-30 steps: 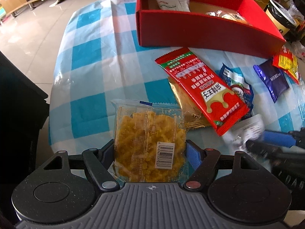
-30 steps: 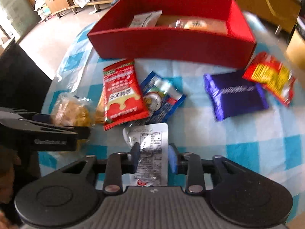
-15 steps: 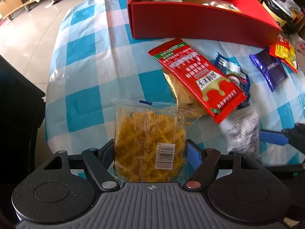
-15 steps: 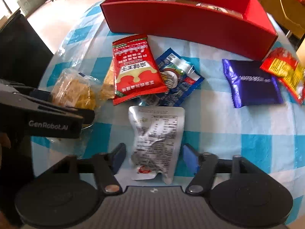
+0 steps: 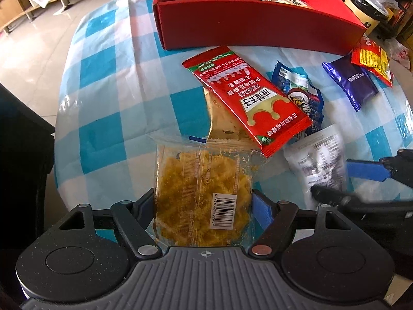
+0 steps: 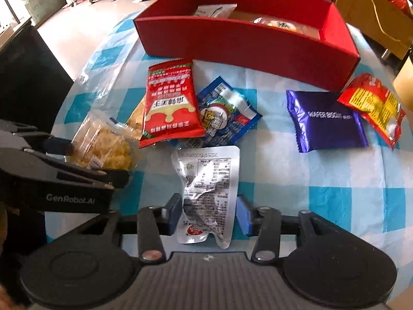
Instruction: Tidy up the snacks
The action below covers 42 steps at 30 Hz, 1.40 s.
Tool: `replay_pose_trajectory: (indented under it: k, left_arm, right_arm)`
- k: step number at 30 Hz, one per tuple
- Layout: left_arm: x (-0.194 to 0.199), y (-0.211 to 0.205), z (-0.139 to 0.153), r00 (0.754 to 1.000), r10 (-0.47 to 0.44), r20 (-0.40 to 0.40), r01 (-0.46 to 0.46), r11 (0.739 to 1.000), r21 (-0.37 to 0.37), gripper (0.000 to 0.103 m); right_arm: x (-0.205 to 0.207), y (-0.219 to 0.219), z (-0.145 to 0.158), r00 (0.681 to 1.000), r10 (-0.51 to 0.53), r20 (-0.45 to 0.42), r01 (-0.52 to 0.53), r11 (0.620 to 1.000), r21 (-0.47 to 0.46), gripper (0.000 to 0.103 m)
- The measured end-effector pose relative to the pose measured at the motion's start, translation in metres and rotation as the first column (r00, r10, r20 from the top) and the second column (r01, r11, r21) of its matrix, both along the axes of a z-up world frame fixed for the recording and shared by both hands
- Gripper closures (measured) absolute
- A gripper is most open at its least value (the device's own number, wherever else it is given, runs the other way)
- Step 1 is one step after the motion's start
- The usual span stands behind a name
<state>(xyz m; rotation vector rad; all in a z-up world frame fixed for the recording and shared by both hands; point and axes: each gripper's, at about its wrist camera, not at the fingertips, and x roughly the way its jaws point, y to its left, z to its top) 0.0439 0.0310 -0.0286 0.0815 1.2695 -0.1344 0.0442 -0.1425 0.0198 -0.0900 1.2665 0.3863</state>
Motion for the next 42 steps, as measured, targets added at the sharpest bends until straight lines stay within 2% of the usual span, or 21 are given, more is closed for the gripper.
replay_pose_trajectory:
  k: [3,7,8,9,11,15,26,33,42]
  left_arm:
    - [-0.001,0.0,-0.001,1.0,-0.004,-0.002,0.004,1.0,0.0,0.023]
    - [0.0,0.001,-0.002,1.0,-0.005,-0.008,0.005,1.0,-0.003,0.023]
    - [-0.001,0.001,-0.002,1.0,-0.006,-0.008,0.006,1.0,-0.004,0.023]
    - [-0.001,0.001,-0.002,1.0,-0.009,-0.007,0.009,1.0,-0.005,0.023]
    - [-0.002,0.0,-0.002,1.0,-0.012,-0.007,0.012,1.0,-0.006,0.023]
    - [-0.004,0.001,0.0,1.0,-0.014,-0.003,0.014,1.0,-0.02,0.023]
    - [-0.013,-0.003,0.009,0.999,-0.032,0.014,0.032,0.997,-0.064,0.023]
    - [-0.022,-0.006,0.018,0.999,-0.035,0.032,0.037,0.996,-0.08,0.023]
    - [-0.019,-0.002,0.036,0.997,0.008,0.078,0.0,0.994,-0.113,0.023]
  right_arm:
    - [-0.006,0.006,-0.006,0.999,0.044,-0.022,-0.044,0.999,-0.007,0.034]
    - [-0.007,0.004,-0.015,0.999,0.053,-0.011,-0.054,0.998,-0.039,0.03]
    - [-0.007,0.005,-0.015,0.998,0.061,-0.011,-0.062,0.997,-0.047,0.034]
    - [-0.008,0.007,-0.014,0.997,0.081,0.001,-0.081,0.993,-0.084,0.048]
    - [-0.01,0.007,-0.01,0.994,0.106,0.017,-0.104,0.989,-0.107,0.054]
    - [-0.013,-0.001,-0.005,0.994,0.109,0.02,-0.106,0.987,-0.123,0.055]
    - [-0.015,-0.024,0.033,0.994,0.03,0.109,-0.027,0.999,-0.027,0.055]
    - [-0.013,-0.026,0.037,0.991,0.024,0.13,-0.023,1.0,-0.006,0.055]
    - [-0.006,-0.032,0.047,0.984,0.001,0.179,-0.005,1.0,0.023,0.055]
